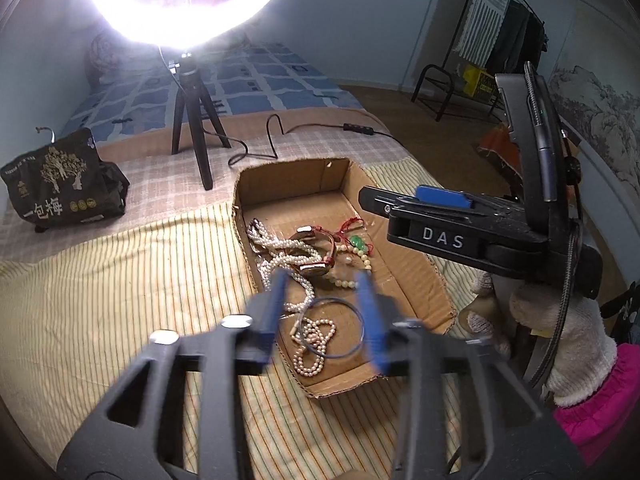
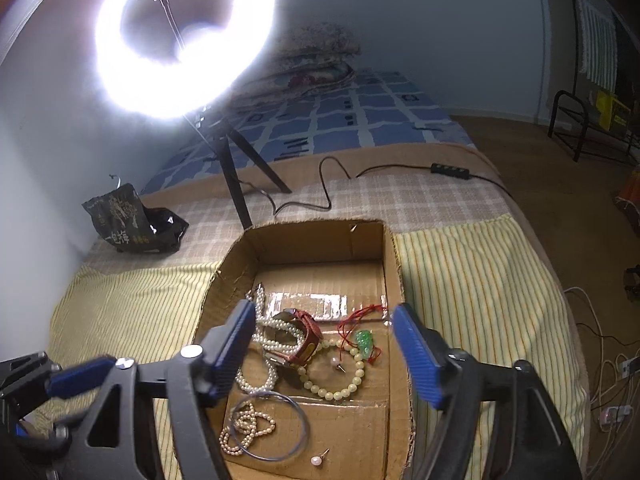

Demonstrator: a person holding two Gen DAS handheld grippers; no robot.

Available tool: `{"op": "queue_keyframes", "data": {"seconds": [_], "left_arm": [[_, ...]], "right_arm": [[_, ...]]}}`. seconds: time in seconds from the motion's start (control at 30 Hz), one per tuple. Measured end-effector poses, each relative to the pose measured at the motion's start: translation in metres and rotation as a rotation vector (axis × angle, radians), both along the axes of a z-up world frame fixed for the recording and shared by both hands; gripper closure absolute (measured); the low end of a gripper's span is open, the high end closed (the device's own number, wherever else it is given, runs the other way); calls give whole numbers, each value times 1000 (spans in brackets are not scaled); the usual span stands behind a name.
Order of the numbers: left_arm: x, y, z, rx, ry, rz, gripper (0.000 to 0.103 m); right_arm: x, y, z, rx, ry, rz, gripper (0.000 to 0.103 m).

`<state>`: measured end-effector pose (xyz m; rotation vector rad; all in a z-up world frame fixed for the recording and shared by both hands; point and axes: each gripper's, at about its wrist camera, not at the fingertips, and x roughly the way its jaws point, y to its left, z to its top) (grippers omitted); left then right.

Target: Organize jewelry

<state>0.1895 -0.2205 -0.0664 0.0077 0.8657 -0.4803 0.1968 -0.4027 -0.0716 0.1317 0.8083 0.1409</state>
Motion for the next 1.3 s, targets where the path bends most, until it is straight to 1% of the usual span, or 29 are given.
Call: {"op": "queue_keyframes", "data": {"seconds": [0.03,0.1,0.17,0.23,0.5,0.67,0.93,1.2,1.3], "left_arm": [[-1,0,1,2,-9,2,52],[-2,0,3,5,-17,-2,50],[-2,1,3,5,-16,2,31],[-4,3,4,4,-31,14,26],[-4,5,8,12,-36,24,25],[-8,7,11,17,-47,28,25],[-15,14,19,11,-73,35,25],[-27,33,32,-2,-109,66,25],[-32,38,37,6,-130,73,25]], "right_arm": [[-1,0,1,-3,-5,-5,20],[-1,0,4,-9,-18,-15,8],[-2,1,6,-16,-28,-23,3],[-2,2,7,-29,-33,-29,1],[-1,8,7,-60,-17,-35,0],[-5,9,11,-80,-27,-38,0],[-21,13,26,-86,-55,-49,0],[-41,20,45,-129,-90,-71,0],[-51,23,53,-141,-102,-82,0]]}}
